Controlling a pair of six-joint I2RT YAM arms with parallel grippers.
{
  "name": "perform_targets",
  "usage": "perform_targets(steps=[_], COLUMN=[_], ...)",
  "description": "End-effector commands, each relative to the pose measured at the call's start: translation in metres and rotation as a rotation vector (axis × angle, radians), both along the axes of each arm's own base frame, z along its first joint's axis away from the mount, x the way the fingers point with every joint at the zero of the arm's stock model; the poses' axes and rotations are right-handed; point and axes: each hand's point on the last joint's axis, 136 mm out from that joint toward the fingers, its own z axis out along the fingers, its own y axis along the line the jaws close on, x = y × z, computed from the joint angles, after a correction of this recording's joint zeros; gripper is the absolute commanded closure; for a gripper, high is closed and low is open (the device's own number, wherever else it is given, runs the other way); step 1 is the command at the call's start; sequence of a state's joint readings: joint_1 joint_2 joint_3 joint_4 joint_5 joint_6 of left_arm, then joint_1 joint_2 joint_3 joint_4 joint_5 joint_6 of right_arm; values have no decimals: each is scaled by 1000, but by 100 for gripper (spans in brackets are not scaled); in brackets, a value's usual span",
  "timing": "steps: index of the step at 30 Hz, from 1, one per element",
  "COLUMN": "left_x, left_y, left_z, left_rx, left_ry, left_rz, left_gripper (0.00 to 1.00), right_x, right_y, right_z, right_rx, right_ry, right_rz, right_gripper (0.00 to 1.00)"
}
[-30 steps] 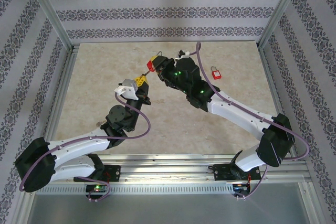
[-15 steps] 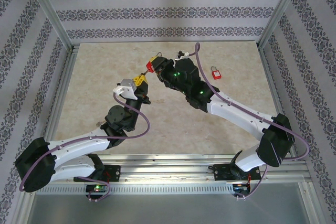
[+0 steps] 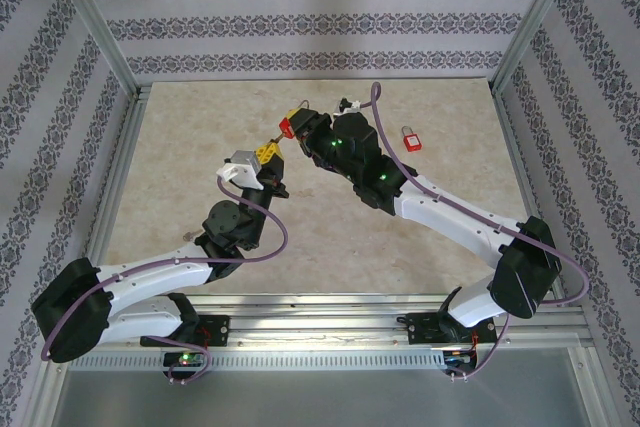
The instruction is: Unlock with the key
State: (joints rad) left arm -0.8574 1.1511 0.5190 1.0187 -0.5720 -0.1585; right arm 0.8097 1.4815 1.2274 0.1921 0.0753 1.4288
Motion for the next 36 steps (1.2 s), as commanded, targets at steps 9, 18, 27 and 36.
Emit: perform_targets(steps=[9, 18, 27, 36], left_x=[-12, -13, -12, -12], left_y=[-8, -9, -11, -16], left_z=[42, 39, 34, 44], left_rx=[12, 160, 69, 41], left_ry=[-139, -134, -172, -224], left_rz=[-66, -40, -48, -62], left_gripper=[100, 100, 100, 100], right_x=[-10, -12, -15, -20], right_y=[12, 17, 31, 41], right_z=[3, 3, 1, 4], right_rx=[31, 41, 86, 103], right_ry=[-19, -6, 14, 19], right_rz=[46, 69, 106, 138], right_gripper=[100, 100, 100, 100])
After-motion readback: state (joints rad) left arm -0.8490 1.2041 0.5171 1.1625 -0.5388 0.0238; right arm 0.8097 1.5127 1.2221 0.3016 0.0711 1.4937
